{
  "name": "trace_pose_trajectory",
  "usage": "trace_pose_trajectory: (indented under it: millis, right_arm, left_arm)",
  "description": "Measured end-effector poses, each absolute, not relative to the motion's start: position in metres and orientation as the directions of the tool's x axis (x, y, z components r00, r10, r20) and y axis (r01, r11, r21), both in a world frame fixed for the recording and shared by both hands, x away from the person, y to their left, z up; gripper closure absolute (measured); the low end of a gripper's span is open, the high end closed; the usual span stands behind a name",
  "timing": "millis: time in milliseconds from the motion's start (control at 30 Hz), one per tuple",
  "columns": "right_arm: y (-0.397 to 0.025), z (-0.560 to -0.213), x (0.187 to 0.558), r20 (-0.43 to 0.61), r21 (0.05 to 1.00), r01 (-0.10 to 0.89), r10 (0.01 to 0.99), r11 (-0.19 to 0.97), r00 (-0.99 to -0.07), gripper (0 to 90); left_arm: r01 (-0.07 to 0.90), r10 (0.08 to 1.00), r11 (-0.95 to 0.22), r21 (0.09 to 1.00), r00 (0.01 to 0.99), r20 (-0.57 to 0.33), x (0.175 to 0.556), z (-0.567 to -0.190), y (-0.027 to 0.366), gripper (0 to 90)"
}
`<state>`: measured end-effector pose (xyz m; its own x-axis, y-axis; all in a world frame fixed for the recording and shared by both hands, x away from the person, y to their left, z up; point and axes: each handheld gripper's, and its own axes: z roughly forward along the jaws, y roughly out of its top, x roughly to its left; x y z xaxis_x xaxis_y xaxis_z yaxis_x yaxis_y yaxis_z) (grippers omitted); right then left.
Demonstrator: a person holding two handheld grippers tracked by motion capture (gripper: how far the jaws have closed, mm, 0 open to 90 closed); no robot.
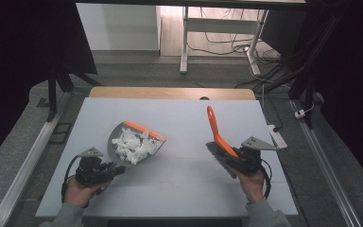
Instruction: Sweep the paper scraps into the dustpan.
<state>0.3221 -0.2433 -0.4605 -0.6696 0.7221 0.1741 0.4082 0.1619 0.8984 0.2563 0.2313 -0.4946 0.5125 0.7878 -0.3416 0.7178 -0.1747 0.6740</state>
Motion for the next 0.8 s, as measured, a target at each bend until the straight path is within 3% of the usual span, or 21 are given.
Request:
trace_pose_trajectory:
  millis: [800]
  right_arm:
    - [-0.249, -0.463, 0.322, 0.196, 0.894, 0.424, 0.726, 0.145, -0.66, 70.5]
  left_arm:
    - [0.729, 0.818, -0.101, 0.677, 0.448, -0.361, 0.253, -0.496, 0.243, 61.4]
